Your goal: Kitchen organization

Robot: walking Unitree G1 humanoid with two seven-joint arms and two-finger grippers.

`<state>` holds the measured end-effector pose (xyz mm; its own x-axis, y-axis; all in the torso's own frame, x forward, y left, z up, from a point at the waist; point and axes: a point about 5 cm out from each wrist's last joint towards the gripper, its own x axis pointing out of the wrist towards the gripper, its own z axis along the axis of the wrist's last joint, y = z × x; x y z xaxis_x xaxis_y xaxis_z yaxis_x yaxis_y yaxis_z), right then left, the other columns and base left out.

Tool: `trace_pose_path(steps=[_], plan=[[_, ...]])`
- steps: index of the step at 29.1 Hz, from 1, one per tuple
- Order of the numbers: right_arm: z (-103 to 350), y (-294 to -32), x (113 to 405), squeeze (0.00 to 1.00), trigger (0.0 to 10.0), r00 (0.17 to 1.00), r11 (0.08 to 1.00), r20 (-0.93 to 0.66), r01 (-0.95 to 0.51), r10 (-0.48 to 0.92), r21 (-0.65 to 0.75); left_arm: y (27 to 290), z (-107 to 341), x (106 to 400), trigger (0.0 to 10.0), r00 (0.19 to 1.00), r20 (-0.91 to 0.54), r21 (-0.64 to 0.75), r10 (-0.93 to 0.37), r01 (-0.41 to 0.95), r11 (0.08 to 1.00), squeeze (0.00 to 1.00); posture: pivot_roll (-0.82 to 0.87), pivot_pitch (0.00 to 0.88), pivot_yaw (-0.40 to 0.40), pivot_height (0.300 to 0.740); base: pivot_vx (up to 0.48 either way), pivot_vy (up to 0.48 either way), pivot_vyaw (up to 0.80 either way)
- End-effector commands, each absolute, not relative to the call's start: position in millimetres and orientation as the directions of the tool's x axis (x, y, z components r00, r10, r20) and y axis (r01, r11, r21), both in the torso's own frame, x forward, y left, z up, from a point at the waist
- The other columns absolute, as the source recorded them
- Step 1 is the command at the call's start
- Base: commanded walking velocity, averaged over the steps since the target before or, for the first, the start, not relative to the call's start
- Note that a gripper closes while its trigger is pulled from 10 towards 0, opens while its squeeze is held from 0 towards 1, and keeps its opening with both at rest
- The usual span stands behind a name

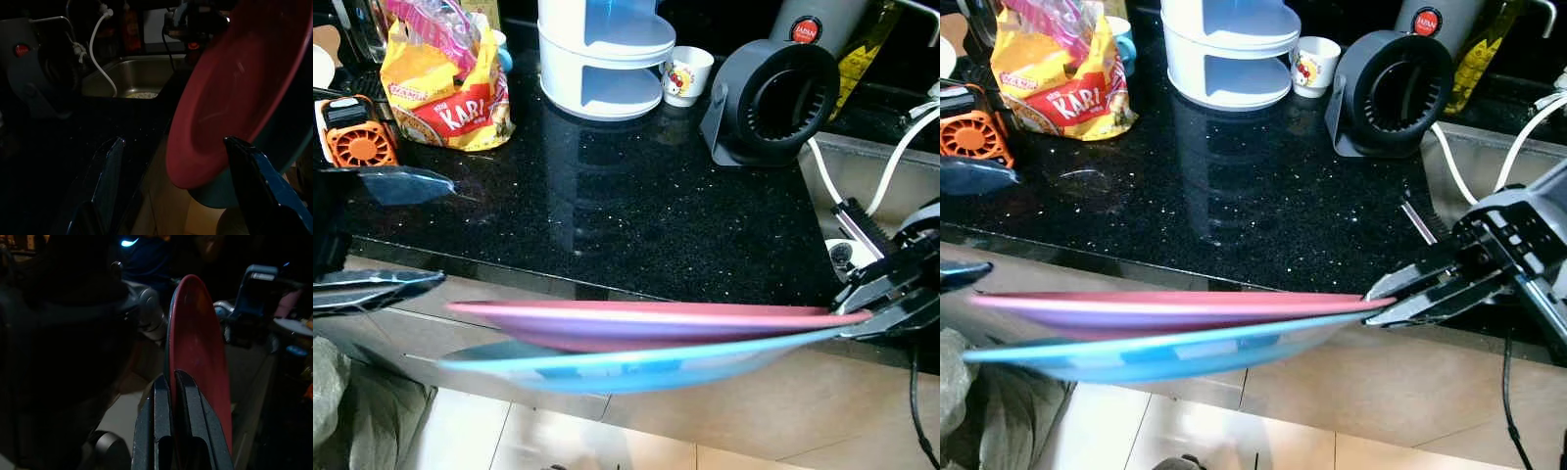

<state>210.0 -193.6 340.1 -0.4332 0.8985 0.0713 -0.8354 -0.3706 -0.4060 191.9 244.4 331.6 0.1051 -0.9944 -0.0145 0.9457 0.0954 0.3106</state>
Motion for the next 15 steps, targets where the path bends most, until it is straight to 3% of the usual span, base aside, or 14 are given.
trace_pose_path(steps=[1, 15], plan=[[340.7, -191.8, 213.6, 0.00, 0.0, -0.424, -0.357, 0.082, -0.838, 0.902, -0.413, 239.9, 331.4, 189.5, 10.0, 0.082, -0.070, 0.310, -0.994, 0.949, 0.057, 0.00, 0.15, 0.052, -0.073, 0.740, 0.000, 0.000, 0.00], [339.8, -187.1, 217.2, 0.00, 0.0, -0.428, -0.368, 0.065, -0.837, 0.901, -0.405, 239.2, 332.8, 186.3, 10.0, 0.056, -0.078, 0.306, -0.995, 0.952, 0.029, 0.00, 0.15, 0.066, -0.071, 0.740, 0.000, 0.000, 0.00]])
